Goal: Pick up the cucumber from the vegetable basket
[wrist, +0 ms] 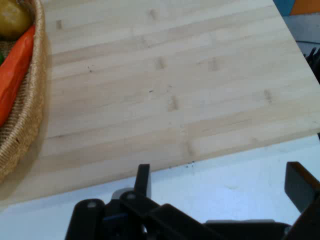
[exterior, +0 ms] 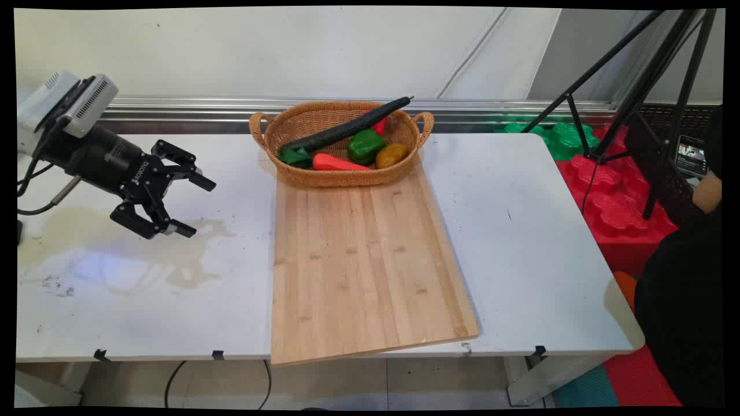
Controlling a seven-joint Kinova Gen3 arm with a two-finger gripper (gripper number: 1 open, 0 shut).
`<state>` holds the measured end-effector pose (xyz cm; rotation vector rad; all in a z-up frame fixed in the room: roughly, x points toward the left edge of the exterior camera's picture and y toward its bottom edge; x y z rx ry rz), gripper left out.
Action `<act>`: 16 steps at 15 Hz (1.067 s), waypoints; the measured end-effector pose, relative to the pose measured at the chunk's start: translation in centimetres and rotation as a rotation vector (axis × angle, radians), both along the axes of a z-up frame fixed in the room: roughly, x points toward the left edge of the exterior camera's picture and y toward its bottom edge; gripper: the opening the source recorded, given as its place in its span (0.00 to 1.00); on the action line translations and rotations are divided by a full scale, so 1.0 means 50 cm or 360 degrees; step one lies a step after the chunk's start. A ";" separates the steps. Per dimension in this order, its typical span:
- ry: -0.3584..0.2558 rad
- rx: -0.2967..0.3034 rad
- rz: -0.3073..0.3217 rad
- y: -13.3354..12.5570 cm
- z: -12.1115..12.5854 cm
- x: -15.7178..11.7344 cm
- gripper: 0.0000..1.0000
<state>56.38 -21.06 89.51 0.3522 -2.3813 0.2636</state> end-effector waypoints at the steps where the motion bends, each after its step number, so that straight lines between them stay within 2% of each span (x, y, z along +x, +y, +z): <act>1: 0.0001 0.0005 0.0007 0.000 0.000 0.001 1.00; 11: 0.0020 0.0041 0.0070 0.001 0.007 0.012 1.00; 16: 0.0041 0.0014 0.0118 -0.020 0.022 0.014 1.00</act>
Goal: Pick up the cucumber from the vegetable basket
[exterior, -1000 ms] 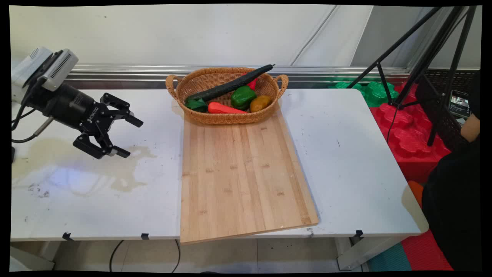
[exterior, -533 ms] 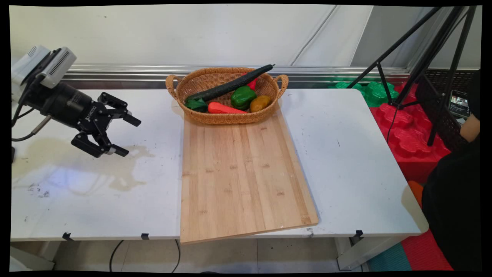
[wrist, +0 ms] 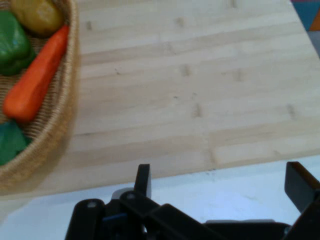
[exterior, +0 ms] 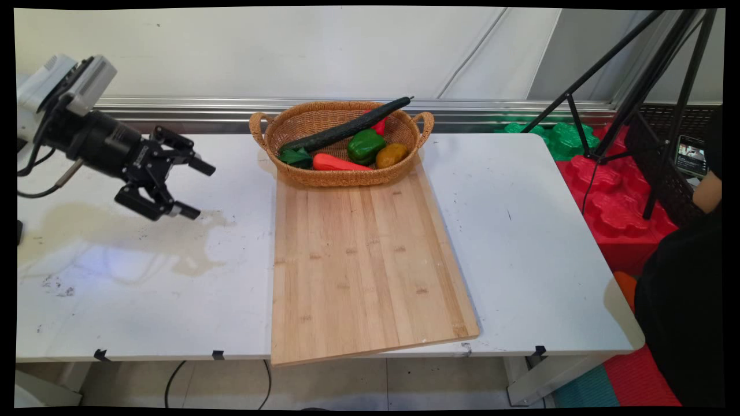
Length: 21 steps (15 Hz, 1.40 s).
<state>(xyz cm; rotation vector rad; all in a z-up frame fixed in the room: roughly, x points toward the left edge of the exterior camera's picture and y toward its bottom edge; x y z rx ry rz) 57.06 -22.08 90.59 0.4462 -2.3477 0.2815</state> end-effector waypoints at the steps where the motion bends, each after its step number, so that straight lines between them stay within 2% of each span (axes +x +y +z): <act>1: 0.0006 -0.0016 0.0020 -0.010 0.005 0.000 1.00; 6: 0.0045 -0.0096 0.0102 -0.064 0.024 -0.010 1.00; 12: 0.0062 -0.0196 0.0210 -0.151 0.038 -0.021 1.00; 21: 0.0040 -0.0260 0.0383 -0.289 -0.007 -0.042 1.00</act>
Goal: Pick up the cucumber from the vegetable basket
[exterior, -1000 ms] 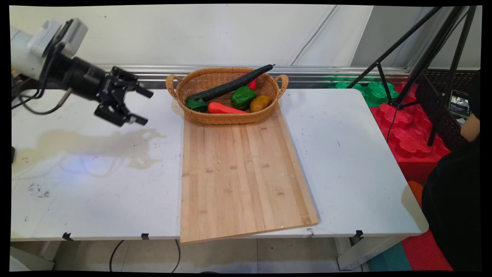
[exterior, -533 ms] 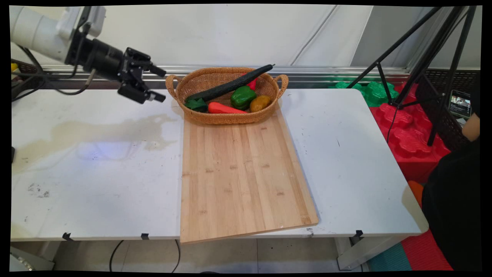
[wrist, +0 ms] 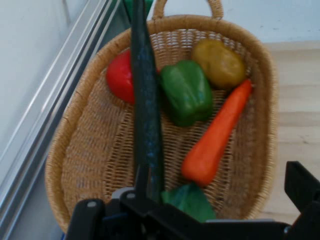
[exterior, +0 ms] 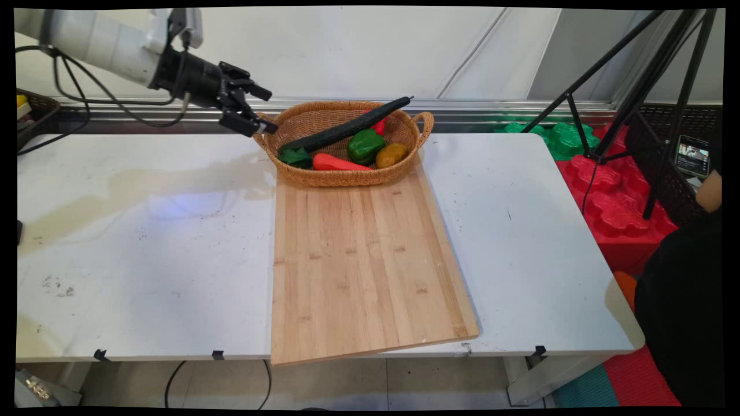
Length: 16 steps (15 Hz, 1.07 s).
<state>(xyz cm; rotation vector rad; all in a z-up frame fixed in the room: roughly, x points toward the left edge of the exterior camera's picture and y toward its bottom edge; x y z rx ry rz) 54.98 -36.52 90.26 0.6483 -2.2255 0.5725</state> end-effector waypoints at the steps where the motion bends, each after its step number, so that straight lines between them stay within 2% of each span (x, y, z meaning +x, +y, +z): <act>1: -0.0006 -0.0005 0.0012 -0.015 -0.006 -0.004 1.00; 10: -0.0130 -0.0011 0.0052 -0.152 -0.082 -0.063 1.00; 16: -0.0219 0.0019 0.0042 -0.212 -0.132 -0.099 1.00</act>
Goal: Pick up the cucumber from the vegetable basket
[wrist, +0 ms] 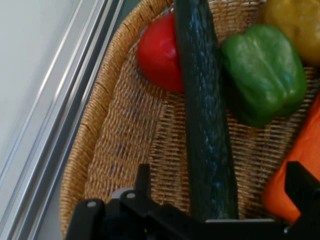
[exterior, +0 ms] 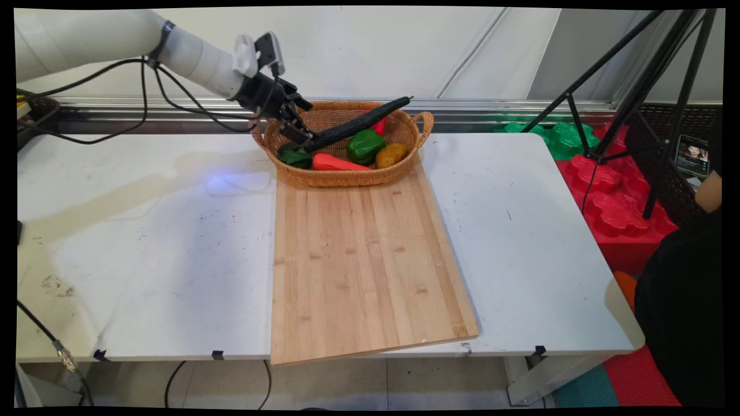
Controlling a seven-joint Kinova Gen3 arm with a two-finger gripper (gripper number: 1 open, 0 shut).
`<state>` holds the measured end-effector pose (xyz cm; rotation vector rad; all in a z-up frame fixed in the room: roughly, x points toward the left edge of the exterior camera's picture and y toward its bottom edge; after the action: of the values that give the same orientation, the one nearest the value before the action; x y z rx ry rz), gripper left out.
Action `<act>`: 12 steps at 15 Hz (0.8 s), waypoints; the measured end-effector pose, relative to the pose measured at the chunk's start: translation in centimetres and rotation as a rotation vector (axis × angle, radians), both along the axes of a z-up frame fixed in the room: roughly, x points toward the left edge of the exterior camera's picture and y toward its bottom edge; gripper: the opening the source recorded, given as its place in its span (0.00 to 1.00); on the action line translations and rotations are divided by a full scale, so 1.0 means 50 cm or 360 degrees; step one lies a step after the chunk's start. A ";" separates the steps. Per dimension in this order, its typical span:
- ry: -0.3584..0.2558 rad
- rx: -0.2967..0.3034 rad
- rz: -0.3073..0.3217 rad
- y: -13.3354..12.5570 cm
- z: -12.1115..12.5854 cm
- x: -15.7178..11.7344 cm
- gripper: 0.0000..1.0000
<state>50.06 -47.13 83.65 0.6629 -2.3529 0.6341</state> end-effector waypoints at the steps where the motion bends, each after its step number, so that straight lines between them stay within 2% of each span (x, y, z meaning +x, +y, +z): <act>1: -0.0007 0.0004 -0.0001 -0.006 -0.005 -0.004 1.00; 12: -0.0072 0.0040 -0.0011 -0.071 -0.062 -0.049 1.00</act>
<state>47.62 -50.67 80.53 0.6578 -2.4075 0.6235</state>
